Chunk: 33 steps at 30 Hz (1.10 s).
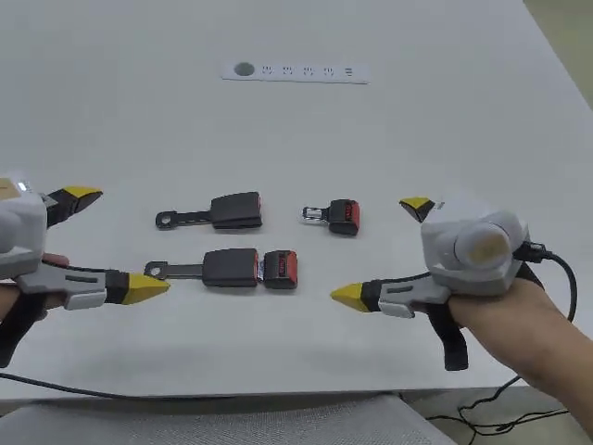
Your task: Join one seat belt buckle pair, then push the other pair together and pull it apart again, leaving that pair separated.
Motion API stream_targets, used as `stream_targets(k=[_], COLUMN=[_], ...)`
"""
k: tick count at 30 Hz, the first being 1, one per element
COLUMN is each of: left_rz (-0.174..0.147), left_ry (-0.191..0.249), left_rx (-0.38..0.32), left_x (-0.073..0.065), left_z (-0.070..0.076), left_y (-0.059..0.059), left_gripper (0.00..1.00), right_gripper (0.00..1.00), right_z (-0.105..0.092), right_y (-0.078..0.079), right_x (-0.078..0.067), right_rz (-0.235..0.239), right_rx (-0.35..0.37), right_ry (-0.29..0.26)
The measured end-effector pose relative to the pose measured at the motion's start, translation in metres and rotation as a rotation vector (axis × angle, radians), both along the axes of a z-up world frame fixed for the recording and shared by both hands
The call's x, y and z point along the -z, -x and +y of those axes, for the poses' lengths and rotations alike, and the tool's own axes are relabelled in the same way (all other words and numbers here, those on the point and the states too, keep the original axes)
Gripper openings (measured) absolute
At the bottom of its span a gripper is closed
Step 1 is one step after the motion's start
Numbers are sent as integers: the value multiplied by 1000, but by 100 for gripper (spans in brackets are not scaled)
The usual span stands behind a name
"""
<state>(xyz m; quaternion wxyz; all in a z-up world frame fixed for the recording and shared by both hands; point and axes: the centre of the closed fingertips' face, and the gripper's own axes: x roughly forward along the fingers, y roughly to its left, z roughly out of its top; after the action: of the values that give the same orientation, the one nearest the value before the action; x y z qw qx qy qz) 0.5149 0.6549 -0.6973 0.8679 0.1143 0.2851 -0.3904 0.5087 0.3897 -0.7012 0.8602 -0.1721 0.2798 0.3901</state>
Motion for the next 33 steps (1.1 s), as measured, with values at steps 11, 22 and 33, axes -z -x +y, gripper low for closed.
stream_targets(k=[11, 22, 33], left_rz=[-2, 37, 44], left_ry=[38, 37, 42], left_rx=[-10, -67, -64], left_x=[-11, -7, -9], left_z=[1, 9, 6], left_y=[15, 19, 23], left_gripper=[100, 100, 100], right_gripper=[100, 100, 100], right_z=[-7, -11, -19], right_y=[14, 19, 12], right_x=[-2, -5, -2], right_rz=[14, 18, 20], right_rx=[24, 47, 73], right_ry=[-13, -19, -12])
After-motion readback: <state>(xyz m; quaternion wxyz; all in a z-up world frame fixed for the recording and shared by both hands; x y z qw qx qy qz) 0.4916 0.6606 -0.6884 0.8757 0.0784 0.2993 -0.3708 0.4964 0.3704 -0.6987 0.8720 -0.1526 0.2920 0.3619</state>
